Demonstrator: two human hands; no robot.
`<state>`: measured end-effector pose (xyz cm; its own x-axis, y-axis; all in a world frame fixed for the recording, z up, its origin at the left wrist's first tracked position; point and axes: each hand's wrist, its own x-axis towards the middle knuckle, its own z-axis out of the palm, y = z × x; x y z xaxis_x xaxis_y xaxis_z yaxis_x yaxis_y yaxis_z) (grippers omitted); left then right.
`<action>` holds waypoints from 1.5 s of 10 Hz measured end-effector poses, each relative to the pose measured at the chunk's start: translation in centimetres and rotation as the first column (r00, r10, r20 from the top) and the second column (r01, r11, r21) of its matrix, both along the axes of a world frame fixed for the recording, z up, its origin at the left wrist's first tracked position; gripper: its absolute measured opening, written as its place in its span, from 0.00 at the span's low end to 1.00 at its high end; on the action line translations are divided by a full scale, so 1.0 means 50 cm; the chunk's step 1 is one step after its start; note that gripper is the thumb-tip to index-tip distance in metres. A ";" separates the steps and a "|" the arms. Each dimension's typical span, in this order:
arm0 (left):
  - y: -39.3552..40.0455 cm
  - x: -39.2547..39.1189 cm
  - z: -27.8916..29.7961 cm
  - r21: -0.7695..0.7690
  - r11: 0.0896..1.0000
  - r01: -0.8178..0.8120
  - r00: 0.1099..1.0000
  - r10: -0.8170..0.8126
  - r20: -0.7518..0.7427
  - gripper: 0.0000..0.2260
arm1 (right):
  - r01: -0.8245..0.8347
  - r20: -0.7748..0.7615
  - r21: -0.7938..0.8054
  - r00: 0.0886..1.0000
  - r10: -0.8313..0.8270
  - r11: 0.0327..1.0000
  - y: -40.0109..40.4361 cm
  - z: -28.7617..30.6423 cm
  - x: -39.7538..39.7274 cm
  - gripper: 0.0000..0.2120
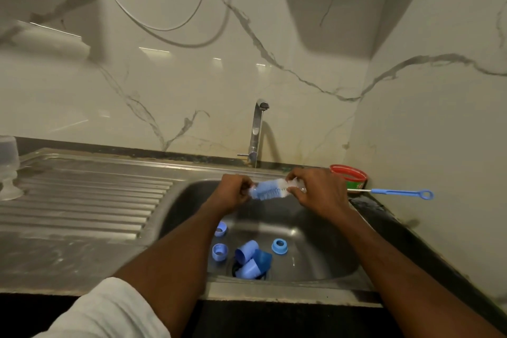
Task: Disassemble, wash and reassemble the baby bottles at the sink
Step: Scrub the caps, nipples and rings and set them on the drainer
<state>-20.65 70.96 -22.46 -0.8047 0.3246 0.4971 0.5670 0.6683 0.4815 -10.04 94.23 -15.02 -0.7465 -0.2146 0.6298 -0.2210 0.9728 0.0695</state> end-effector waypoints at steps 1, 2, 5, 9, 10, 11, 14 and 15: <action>0.000 0.007 -0.006 -0.084 0.995 0.045 0.999 -0.045 0.011 0.15 | -0.063 -0.017 0.067 0.998 0.064 0.996 -0.002 -0.001 0.002 0.13; -0.007 0.008 -0.003 -0.095 0.994 0.046 0.999 -0.046 -0.001 0.14 | -0.183 -0.089 0.189 0.975 0.202 0.965 0.007 0.000 -0.002 0.09; -0.019 0.016 0.033 -0.022 0.999 0.024 0.943 -0.030 -0.330 0.13 | 0.429 0.621 -0.621 0.780 0.078 0.656 -0.048 0.029 0.009 0.08; 0.025 0.013 0.018 -0.177 0.984 -0.037 0.999 0.030 -0.038 0.15 | 0.133 0.139 0.483 0.964 -0.226 0.865 -0.049 0.024 0.013 0.17; 0.008 0.016 0.031 -0.286 0.947 -0.149 0.977 0.096 -0.190 0.13 | 0.185 0.302 0.347 0.906 -0.297 0.919 -0.092 0.000 0.010 0.11; 0.008 0.023 0.043 -0.408 0.893 -0.187 0.964 0.087 -0.251 0.15 | 0.514 0.807 -0.549 0.532 0.257 0.659 -0.076 0.024 0.002 0.15; 0.051 0.021 0.011 -0.372 0.928 0.006 1.000 -0.013 -0.017 0.14 | -0.008 0.258 0.349 0.962 -0.088 0.937 -0.038 0.010 0.007 0.26; 0.023 0.024 -0.006 -0.502 0.864 0.042 0.999 -0.034 0.024 0.11 | -0.035 0.085 0.655 0.996 -0.028 0.755 -0.072 -0.011 -0.003 0.10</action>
<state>-19.42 72.10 -22.77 -0.7922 0.5577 0.2479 0.5927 0.7998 0.0947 -10.20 90.65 -15.56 -0.7882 -0.5539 0.2683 -0.2598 0.6947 0.6708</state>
